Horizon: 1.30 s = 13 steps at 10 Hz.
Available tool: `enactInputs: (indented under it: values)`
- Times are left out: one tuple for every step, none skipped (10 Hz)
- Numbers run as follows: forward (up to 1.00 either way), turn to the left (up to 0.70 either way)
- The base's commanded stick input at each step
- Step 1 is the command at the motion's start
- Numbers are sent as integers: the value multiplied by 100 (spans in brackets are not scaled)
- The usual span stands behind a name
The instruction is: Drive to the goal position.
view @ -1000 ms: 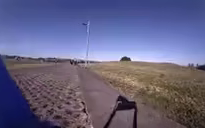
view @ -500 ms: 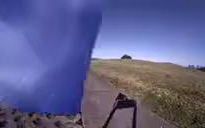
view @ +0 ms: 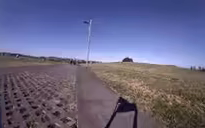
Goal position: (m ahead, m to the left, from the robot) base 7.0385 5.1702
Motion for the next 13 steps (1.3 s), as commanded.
enactInputs:
  values:
    - [70,0]
    - [70,0]
    - [70,0]
    - [70,0]
    - [70,0]
    - [70,0]
    - [70,0]
    - [70,0]
    - [70,0]
    - [70,0]
    - [70,0]
    - [70,0]
    - [70,0]
